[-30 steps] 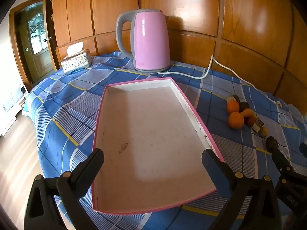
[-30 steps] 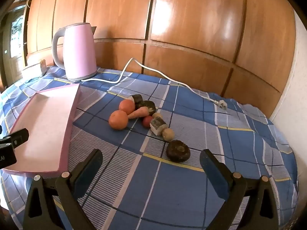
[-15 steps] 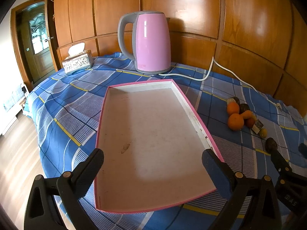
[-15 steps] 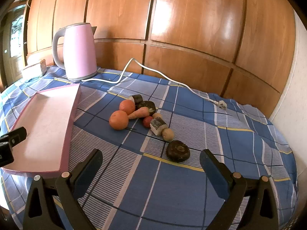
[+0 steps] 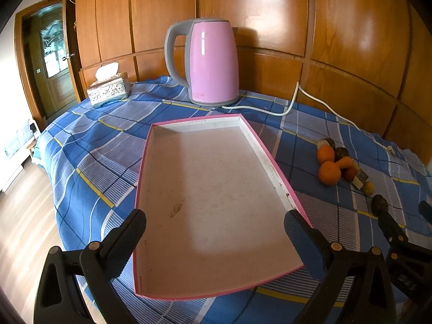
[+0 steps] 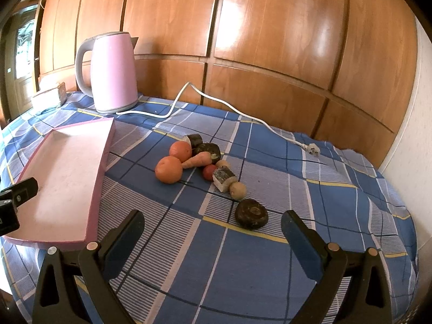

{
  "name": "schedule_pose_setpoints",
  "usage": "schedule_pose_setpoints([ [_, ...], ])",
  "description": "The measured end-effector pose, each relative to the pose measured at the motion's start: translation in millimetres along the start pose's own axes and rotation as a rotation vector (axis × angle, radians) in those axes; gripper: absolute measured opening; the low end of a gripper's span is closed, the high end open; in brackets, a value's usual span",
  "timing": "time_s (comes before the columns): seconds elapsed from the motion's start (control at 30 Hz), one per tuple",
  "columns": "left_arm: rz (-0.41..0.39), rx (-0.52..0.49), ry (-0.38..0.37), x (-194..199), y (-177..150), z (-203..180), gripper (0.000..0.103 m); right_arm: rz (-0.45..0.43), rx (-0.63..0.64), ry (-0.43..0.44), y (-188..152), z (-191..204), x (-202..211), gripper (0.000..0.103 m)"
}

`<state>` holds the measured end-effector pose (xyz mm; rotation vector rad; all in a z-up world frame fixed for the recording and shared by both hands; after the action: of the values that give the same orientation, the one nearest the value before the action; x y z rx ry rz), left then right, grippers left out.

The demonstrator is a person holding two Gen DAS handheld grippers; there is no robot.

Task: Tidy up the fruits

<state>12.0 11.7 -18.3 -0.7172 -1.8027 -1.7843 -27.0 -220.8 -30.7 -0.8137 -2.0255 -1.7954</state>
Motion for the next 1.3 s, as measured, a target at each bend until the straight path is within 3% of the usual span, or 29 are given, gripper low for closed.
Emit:
schedule_pose_setpoints([
  [1.3, -0.01, -0.001, -0.005, 5.5, 2.0, -6.2, 0.103, -0.015, -0.003, -0.001, 1.1, -0.7, 4.5, 0.103],
])
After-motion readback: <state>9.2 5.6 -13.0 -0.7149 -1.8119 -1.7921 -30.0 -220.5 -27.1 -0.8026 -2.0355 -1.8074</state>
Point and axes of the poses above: each gripper's, at about its wrist camera, not at the fingertips, and x roughly against the way its jaws point, z to its left, y to its top, the point moved 2 cm from there along -x, roughly the way its jaws point, and after that the axes turned 1 degree about -y, right-handed, at the moved point
